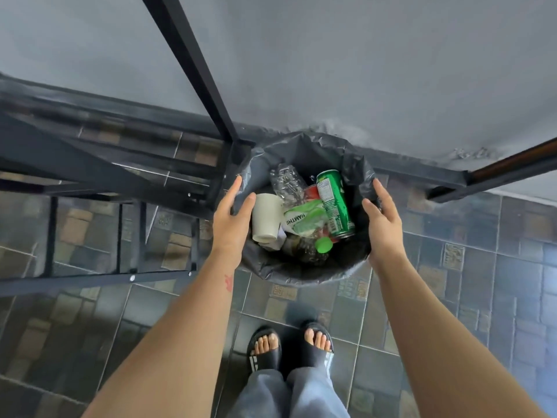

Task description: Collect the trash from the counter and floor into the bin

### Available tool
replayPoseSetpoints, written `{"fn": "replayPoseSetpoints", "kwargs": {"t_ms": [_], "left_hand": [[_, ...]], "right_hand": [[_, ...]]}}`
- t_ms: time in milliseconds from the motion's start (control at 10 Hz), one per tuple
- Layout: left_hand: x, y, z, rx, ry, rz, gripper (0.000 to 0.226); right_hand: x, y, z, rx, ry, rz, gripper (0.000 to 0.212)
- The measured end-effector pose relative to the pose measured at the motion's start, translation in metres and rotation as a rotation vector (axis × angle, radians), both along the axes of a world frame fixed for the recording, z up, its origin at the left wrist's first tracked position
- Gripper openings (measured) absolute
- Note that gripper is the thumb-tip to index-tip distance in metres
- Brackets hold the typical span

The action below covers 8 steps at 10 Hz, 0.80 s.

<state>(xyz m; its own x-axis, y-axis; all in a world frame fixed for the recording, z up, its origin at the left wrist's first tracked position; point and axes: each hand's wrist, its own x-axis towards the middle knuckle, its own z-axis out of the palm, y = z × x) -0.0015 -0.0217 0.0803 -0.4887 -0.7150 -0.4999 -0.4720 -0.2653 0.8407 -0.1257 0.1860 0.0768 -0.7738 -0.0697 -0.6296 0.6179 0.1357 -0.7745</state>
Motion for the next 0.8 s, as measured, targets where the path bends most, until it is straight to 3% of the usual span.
{"fn": "replayPoseSetpoints", "kwargs": {"t_ms": [300,500,600,700,800], "left_hand": [[-0.008,-0.026,-0.109,-0.041,-0.028,0.016,0.049],[-0.004,-0.033,-0.149,-0.137,-0.161,-0.118,0.049],[-0.003,-0.033,-0.145,-0.200,-0.256,-0.231,0.049],[0.003,-0.030,-0.125,-0.424,-0.541,-0.478,0.053],[0.006,-0.018,-0.086,-0.660,-0.712,-0.672,0.059]], "right_hand": [[-0.027,-0.035,-0.116,-0.009,0.022,0.054,0.046],[-0.028,-0.042,-0.144,0.024,0.055,0.113,0.049],[-0.026,-0.040,-0.137,0.156,0.116,0.261,0.050],[-0.019,-0.032,-0.111,0.495,0.236,0.497,0.050],[-0.009,-0.022,-0.071,0.680,0.391,0.625,0.051]]}}
